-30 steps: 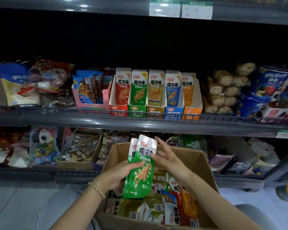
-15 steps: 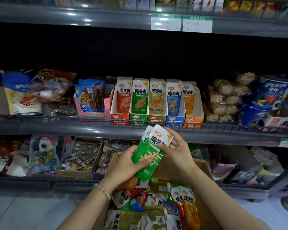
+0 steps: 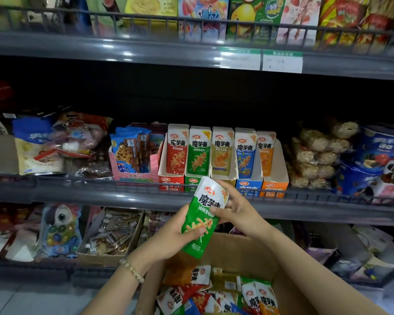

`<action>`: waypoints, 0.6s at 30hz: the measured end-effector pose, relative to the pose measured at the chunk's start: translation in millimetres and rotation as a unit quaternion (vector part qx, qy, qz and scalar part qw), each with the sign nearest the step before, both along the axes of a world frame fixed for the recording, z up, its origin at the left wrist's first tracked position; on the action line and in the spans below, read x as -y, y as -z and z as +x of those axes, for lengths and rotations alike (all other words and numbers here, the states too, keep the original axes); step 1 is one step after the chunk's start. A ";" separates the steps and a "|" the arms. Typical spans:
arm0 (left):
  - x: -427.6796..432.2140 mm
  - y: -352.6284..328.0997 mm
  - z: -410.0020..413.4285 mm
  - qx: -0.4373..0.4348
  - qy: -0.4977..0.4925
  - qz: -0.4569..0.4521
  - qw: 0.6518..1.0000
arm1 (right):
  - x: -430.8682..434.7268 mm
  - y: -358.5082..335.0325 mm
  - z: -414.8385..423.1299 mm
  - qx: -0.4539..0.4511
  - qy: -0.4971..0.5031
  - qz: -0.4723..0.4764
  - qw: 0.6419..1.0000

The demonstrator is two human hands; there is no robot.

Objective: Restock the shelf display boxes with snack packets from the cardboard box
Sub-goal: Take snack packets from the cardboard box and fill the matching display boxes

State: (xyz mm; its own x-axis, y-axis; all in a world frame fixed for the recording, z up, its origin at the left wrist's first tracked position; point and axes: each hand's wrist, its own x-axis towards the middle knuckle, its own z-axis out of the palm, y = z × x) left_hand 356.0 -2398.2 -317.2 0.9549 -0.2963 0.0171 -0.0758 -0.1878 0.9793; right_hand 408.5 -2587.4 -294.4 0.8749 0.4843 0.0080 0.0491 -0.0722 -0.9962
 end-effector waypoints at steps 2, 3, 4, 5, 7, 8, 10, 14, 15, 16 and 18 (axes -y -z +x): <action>-5.3 -4.7 7.4 0.005 -0.001 -0.004 1.000 | -4.6 -6.5 5.3 0.018 0.008 0.006 1.000; -7.0 -7.3 10.9 0.011 -0.001 -0.002 1.000 | -6.7 -9.1 8.9 0.021 0.009 0.006 1.000; -8.1 -9.6 14.8 0.018 -0.002 0.003 1.000 | -8.5 -12.1 12.5 0.023 0.010 0.007 1.000; -8.7 -12.3 18.5 0.025 -0.005 0.005 1.000 | -9.6 -14.7 16.7 0.027 0.010 0.007 1.000; -10.5 -18.4 28.1 0.044 -0.016 0.005 0.999 | -9.3 -21.2 25.8 0.039 0.021 0.014 0.999; -12.5 -21.2 34.7 0.058 -0.026 0.003 0.998 | -8.1 -25.3 31.4 0.046 0.034 0.022 0.998; -18.8 -26.2 51.6 0.087 -0.074 0.002 0.993 | -2.8 -33.8 45.7 0.071 0.080 0.030 0.994; -34.9 -31.8 86.6 0.167 -0.167 0.188 0.953 | 7.3 -50.0 81.3 0.127 0.166 0.032 0.977; -37.5 -31.8 93.8 0.199 -0.167 0.249 0.933 | 7.5 -54.3 90.1 0.134 0.177 0.039 0.974; -38.7 -31.5 100.8 0.224 -0.155 0.300 0.914 | 6.4 -58.6 98.6 0.139 0.187 0.045 0.971; -39.3 -30.0 113.2 0.224 -0.111 0.368 0.895 | 1.4 -67.5 114.3 0.157 0.206 0.042 0.965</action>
